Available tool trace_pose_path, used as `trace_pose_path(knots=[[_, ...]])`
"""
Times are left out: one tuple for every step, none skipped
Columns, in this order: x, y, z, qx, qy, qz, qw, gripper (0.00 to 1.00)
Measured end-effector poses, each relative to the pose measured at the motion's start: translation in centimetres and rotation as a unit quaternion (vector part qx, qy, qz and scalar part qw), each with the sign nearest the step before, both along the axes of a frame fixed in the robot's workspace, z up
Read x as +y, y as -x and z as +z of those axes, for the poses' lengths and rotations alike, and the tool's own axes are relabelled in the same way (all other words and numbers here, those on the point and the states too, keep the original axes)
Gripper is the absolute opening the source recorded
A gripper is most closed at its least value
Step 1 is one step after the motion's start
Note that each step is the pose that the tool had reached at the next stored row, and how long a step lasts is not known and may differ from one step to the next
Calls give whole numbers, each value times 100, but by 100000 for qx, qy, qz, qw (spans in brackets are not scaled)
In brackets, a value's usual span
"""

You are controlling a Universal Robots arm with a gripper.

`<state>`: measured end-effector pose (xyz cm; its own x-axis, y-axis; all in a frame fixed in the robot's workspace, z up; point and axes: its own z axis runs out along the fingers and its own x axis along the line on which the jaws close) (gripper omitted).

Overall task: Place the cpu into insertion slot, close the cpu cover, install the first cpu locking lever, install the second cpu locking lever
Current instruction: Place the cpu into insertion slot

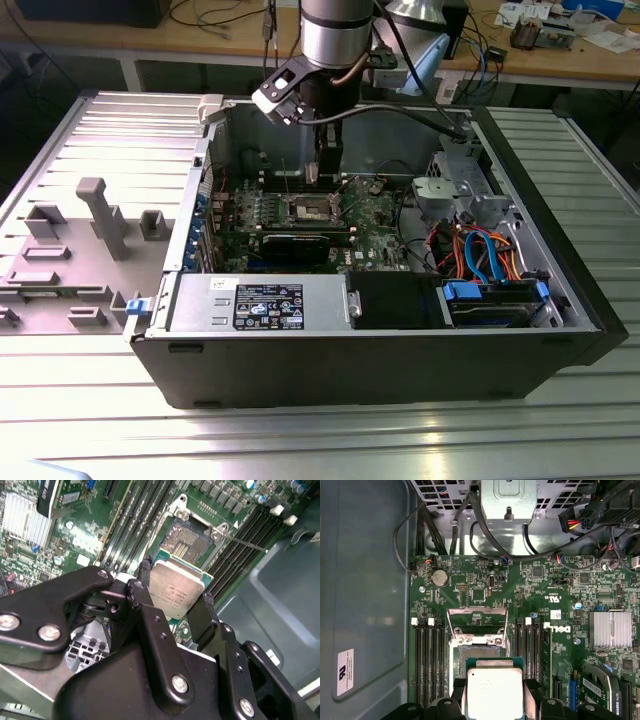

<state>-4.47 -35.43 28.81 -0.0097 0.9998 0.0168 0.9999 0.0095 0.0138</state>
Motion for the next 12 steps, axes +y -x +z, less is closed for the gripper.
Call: trace_pose_path(knots=[[0, 0, -1, -5, 36, -3, 100000, 54], [0, 0, 0, -3, 71, -4, 100000, 54], [0, 0, 0, -2, 75, -3, 100000, 54], [0, 0, -1, -4, 82, -2, 100000, 54], [0, 0, -1, -3, 84, -5, 100000, 54], [0, 0, 0, -1, 88, -4, 100000, 54], [0, 0, -1, -5, 91, -4, 100000, 54], [0, 0, 0, -2, 98, -3, 100000, 54], [0, 0, 0, -3, 103, -6, 100000, 54], [0, 0, -1, -4, 109, -4, 100000, 54], [0, 0, -1, -4, 109, -6, 100000, 54], [0, 0, -1, -4, 115, -2, 100000, 54]])
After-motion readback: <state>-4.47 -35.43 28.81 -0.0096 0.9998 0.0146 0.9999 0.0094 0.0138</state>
